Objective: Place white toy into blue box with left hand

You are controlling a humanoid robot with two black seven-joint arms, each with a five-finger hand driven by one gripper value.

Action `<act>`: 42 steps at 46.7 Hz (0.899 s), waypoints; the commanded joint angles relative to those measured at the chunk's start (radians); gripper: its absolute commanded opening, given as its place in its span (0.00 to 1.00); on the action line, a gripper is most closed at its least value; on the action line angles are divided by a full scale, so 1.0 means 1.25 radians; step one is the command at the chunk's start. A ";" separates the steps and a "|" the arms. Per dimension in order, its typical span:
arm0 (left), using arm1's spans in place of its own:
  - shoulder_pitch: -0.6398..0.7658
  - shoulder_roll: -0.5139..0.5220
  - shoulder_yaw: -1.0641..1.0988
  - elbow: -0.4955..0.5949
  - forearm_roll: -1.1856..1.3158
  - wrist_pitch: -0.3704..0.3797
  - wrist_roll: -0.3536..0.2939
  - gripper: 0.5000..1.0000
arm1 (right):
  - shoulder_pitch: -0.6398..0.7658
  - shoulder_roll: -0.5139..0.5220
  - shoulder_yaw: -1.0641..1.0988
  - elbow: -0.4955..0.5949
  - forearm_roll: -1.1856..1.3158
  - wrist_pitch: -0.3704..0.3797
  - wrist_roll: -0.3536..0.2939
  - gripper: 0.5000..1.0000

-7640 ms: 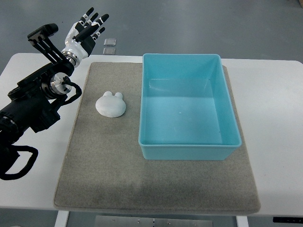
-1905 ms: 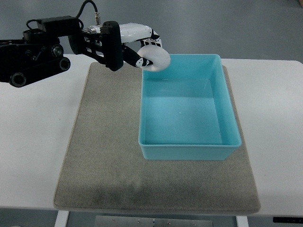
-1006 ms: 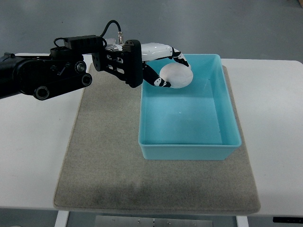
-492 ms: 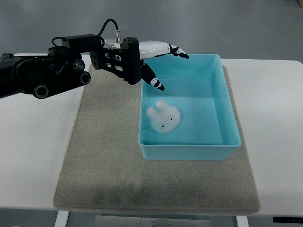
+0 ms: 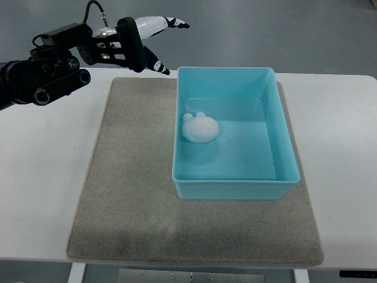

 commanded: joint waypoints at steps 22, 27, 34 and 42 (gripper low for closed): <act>0.007 -0.017 0.001 0.161 -0.579 0.013 0.017 0.92 | 0.000 0.000 0.000 0.000 0.000 0.000 0.000 0.87; 0.008 -0.039 0.000 0.192 -0.687 0.013 0.037 0.92 | 0.000 0.000 0.000 0.000 0.000 0.000 0.000 0.87; 0.018 -0.041 -0.047 0.213 -0.795 0.009 0.097 0.92 | 0.000 0.000 0.000 0.000 0.000 0.000 0.000 0.87; 0.047 -0.074 -0.129 0.246 -0.813 -0.001 0.136 0.98 | 0.000 0.000 0.000 0.000 0.001 0.000 0.000 0.87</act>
